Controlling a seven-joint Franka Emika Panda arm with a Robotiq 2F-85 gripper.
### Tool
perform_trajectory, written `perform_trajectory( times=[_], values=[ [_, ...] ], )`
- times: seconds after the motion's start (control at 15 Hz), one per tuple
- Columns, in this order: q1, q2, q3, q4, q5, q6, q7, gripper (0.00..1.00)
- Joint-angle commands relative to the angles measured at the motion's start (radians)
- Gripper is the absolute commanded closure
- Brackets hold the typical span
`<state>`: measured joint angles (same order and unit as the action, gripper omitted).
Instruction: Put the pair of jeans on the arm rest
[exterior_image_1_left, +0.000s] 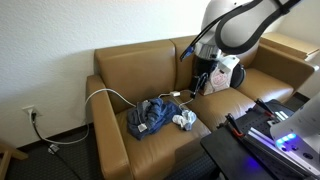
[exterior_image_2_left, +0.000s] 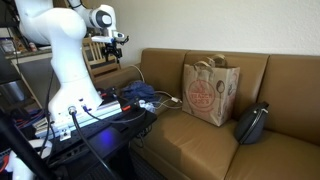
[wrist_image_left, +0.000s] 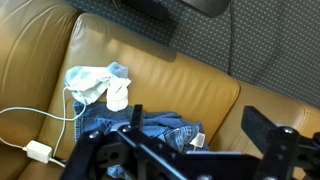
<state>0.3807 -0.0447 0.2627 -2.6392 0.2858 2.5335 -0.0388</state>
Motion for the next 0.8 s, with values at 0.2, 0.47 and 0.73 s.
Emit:
perform_trajectory(
  times=[0.2, 0.47, 0.73],
  values=[
    [-0.025, 0.089, 0.029, 0.064, -0.001, 0.014, -0.013, 0.0],
    [-0.066, 0.329, -0.014, 0.123, -0.039, 0.054, 0.126, 0.0],
    [-0.047, 0.559, -0.026, 0.257, -0.028, 0.096, 0.287, 0.0]
  ],
)
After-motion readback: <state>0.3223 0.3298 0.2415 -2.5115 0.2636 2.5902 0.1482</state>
